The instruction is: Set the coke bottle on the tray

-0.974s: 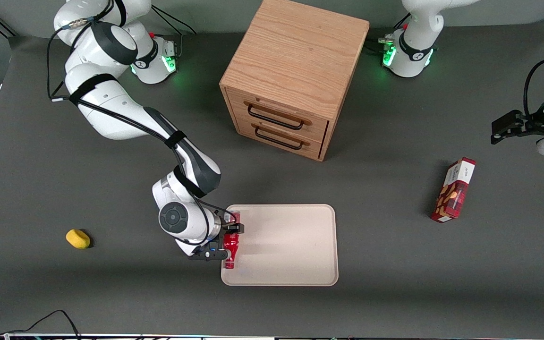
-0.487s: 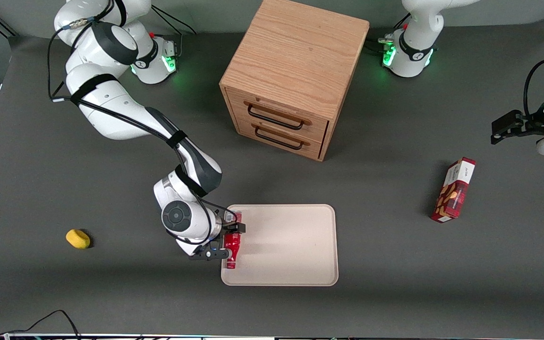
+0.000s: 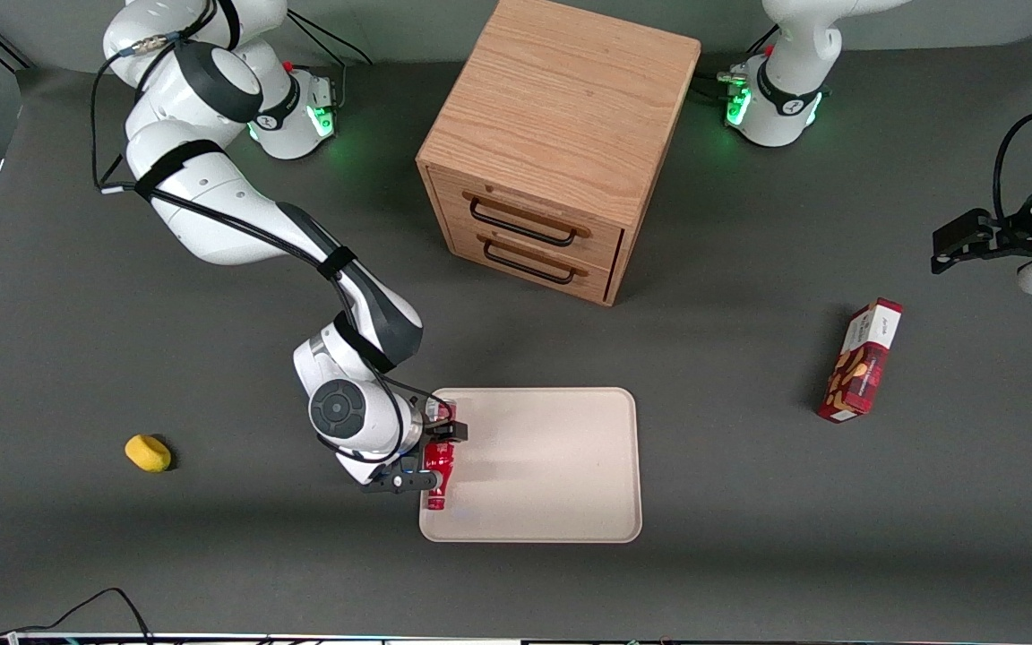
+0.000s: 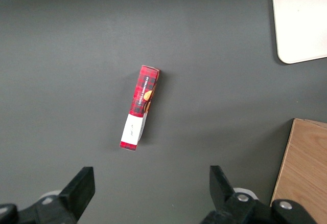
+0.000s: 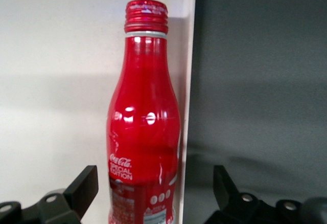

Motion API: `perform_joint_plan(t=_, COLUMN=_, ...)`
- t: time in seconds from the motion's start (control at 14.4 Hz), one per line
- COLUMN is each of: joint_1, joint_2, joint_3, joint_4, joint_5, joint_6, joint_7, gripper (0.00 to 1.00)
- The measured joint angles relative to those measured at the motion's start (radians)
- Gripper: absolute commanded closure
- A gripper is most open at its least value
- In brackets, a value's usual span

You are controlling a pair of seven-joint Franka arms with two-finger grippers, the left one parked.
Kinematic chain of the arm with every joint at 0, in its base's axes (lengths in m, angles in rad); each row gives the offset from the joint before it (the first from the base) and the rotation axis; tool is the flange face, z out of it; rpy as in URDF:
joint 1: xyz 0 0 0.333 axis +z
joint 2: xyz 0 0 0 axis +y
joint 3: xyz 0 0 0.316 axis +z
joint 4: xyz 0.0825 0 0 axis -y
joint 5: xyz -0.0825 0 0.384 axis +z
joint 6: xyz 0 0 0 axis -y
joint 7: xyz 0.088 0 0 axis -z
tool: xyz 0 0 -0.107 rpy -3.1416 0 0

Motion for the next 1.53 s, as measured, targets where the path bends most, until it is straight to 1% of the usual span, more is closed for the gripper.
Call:
perform_joint_plan(t=0.35, joint_1=-0.001, joint_2=-0.009, joint_3=0.0, joint_4=0.012, joint_5=-0.003, joint_6=0.0, joint_7=0.0, gripper=0.0)
perform_joint_plan(t=0.49, joint_1=-0.007, joint_2=-0.05, joint_3=0.001, joint_4=0.026, joint_5=-0.006, joint_6=-0.028, joint_7=0.0, gripper=0.0)
perform_joint_plan(t=0.7, joint_1=-0.027, joint_2=-0.19, joint_3=0.005, joint_4=0.041, joint_5=-0.007, joint_6=-0.189, joint_7=0.0, gripper=0.0)
perform_joint_plan(t=0.83, joint_1=-0.044, joint_2=-0.304, joint_3=0.007, joint_4=0.048, joint_5=-0.004, joint_6=-0.339, joint_7=0.0, gripper=0.0)
perform_joint_plan(t=0.9, joint_1=-0.056, joint_2=-0.364, joint_3=0.007, joint_4=0.049, joint_5=0.009, joint_6=-0.421, joint_7=-0.002, gripper=0.0)
perform_joint_plan(t=1.04, joint_1=-0.079, joint_2=-0.483, joint_3=-0.015, joint_4=0.049, joint_5=0.068, joint_6=-0.555, joint_7=-0.005, gripper=0.0)
perform_joint_plan(t=1.11, joint_1=-0.084, joint_2=-0.541, joint_3=-0.051, joint_4=0.049, joint_5=0.104, joint_6=-0.62, joint_7=-0.012, gripper=0.0)
perform_joint_plan(t=1.25, joint_1=-0.093, joint_2=-0.656, joint_3=-0.142, joint_4=0.049, joint_5=0.203, joint_6=-0.757, joint_7=-0.073, gripper=0.0)
perform_joint_plan(t=1.39, joint_1=-0.096, joint_2=-0.77, joint_3=-0.273, joint_4=0.044, joint_5=0.306, joint_6=-0.851, joint_7=-0.158, gripper=0.0)
perform_joint_plan(t=1.46, joint_1=-0.101, joint_2=-0.831, joint_3=-0.332, joint_4=0.026, joint_5=0.338, joint_6=-0.879, joint_7=-0.188, gripper=0.0)
perform_joint_plan(t=1.53, joint_1=-0.108, joint_2=-0.895, joint_3=-0.372, joint_4=-0.012, joint_5=0.357, joint_6=-0.892, joint_7=-0.206, gripper=0.0)
